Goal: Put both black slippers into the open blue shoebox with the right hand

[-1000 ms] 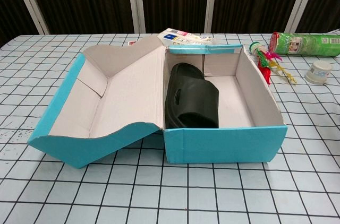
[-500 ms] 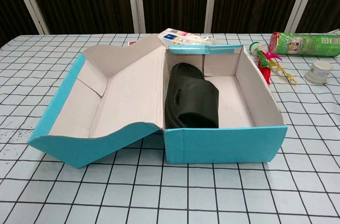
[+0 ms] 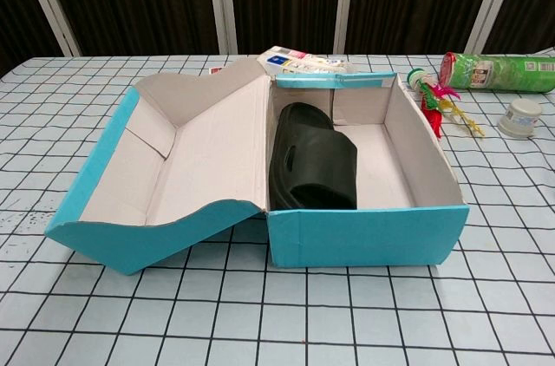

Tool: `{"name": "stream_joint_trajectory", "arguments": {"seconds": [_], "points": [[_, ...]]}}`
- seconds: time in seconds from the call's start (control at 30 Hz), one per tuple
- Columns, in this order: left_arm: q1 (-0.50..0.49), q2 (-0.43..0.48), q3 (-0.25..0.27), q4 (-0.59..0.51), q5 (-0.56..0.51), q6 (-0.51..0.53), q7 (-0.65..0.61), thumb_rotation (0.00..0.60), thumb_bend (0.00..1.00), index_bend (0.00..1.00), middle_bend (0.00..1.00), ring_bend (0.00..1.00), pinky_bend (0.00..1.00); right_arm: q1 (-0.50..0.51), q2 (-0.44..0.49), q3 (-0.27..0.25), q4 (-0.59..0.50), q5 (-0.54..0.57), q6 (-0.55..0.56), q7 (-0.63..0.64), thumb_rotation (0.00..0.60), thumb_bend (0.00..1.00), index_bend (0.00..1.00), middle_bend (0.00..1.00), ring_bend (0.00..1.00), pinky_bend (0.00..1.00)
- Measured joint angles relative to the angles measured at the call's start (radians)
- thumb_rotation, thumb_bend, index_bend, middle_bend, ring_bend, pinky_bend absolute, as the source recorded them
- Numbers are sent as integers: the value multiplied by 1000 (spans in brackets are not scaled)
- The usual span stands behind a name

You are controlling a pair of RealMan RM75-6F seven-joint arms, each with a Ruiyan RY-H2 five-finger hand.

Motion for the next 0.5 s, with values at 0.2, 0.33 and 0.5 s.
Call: {"name": "stream_joint_trajectory", "arguments": {"seconds": [0.2,0.33,0.5], "points": [[-10,-6,-6,14,-20,-20,9,600,373,114,63,32,131,34,-22,-30,8,23,-15,23,600,200,9,0,17,64],[-10,-6,-8,16,-22,-19,9,600,373,114,63,32,131,32,-70,-32,38,17,3,48,600,199,8,0,17,64],[-8,-6,-9,15,-23,-13,10,600,373,114,63,32,131,31,-133,-37,90,-3,6,82,600,200,8,0,17,64]]}}
